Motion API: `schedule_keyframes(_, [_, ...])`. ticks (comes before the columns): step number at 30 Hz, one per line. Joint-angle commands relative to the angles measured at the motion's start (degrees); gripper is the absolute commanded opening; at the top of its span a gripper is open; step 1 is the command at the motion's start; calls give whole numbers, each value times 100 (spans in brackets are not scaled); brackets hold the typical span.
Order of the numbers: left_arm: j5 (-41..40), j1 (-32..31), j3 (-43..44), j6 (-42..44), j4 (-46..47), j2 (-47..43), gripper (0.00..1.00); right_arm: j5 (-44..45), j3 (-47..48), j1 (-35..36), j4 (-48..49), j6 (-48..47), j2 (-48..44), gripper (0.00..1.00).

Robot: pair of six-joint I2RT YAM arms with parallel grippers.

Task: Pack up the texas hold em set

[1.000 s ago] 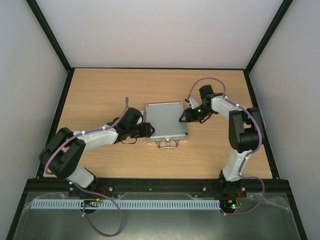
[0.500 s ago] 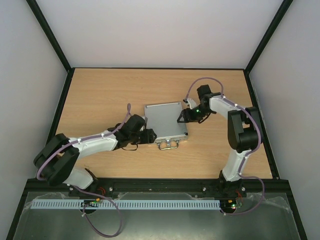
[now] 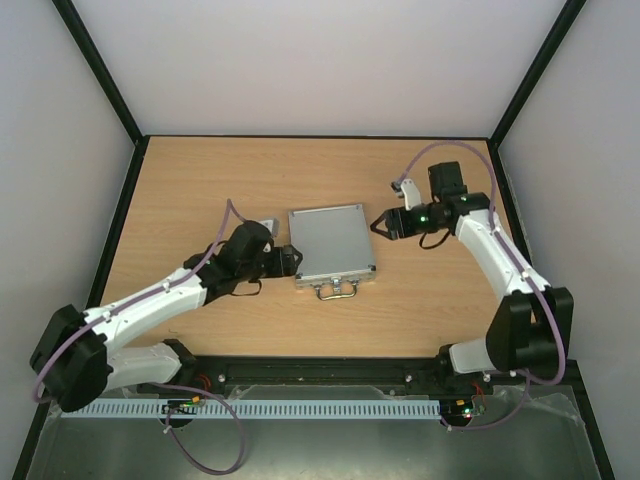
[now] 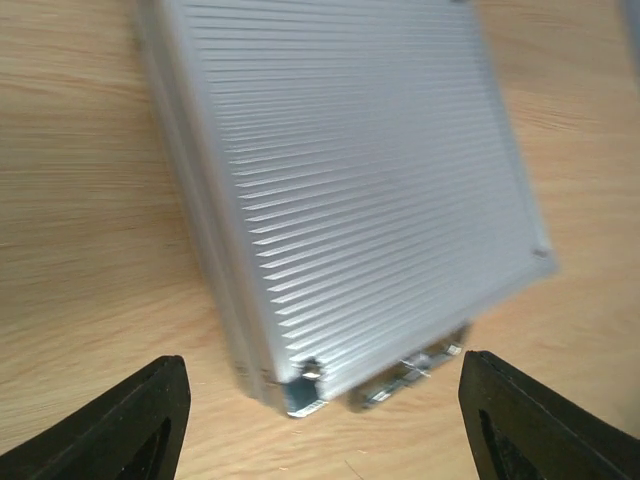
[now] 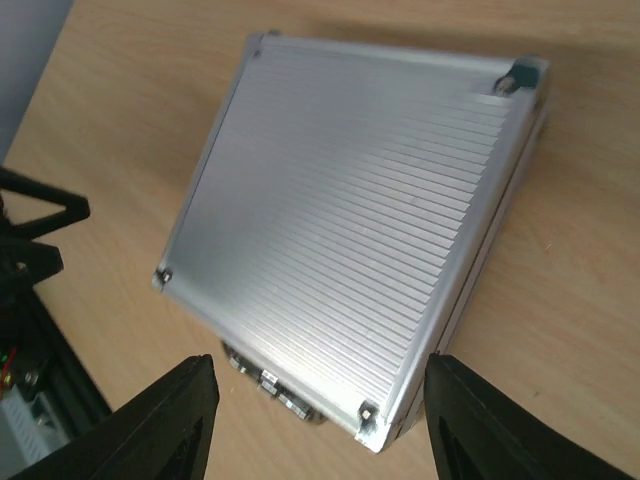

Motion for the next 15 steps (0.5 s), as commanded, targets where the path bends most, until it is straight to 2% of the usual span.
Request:
schedule_keyframes(1, [1298,-130,-342,358,836,-192,75,-352,-744,81,-24,-242,-349,58])
schedule_keyframes(4, [1551,-539,-296,501,864,70,76,-255,-1161,90,471,-191,-428,55])
schedule_keyframes(9, [1188,-1274,-260,472,981,575,79,-261,-1322,91,1161,57,-76,48])
schedule_keyframes(15, [432,-1765,0,145,920,1262,82,-5,-1180,85,1527,320,428,43])
